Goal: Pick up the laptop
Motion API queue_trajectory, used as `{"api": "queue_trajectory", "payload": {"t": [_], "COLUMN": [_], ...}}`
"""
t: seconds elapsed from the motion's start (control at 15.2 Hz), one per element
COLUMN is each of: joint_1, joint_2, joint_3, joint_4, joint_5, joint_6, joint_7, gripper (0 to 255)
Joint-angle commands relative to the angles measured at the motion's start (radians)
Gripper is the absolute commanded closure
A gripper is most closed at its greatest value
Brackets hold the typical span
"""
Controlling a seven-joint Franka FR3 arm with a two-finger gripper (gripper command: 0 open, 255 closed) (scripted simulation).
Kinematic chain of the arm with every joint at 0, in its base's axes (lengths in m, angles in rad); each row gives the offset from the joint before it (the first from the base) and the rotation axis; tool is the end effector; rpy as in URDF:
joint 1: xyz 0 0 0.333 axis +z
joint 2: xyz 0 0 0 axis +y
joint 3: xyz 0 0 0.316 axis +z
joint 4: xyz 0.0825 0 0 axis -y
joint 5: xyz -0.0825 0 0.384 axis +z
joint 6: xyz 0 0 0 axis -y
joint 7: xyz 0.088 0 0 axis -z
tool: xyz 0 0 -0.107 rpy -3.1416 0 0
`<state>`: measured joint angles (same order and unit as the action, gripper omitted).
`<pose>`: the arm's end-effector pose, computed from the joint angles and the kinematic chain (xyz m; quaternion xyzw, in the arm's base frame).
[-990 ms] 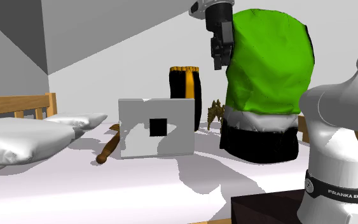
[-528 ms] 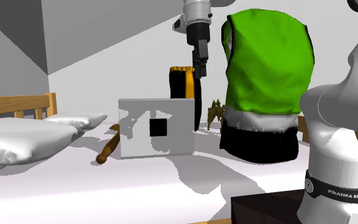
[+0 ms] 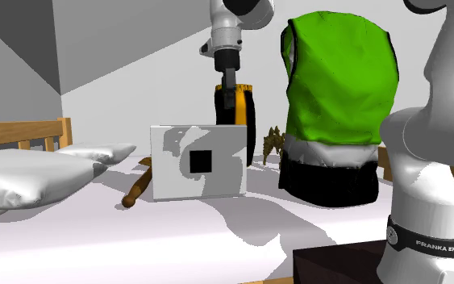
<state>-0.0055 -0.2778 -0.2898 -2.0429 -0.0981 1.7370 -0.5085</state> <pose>0.4465 -0.1578 0.5507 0.9924 0.1214 -0.0212 0.0009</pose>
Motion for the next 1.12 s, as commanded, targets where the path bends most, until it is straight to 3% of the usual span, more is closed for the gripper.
{"api": "queue_trajectory", "payload": {"t": [0.0, 0.66, 1.06], "joint_1": [-0.002, -0.063, -0.063], "joint_2": [0.073, 0.476, 0.480], "joint_3": [-0.025, -0.100, -0.097], "joint_4": [0.053, 0.433, 0.372], "joint_5": [0.017, 0.179, 0.181], "joint_6": [0.027, 0.050, 0.116], "joint_7": [-0.048, -0.284, -0.287], "gripper": [0, 0, 0]}}
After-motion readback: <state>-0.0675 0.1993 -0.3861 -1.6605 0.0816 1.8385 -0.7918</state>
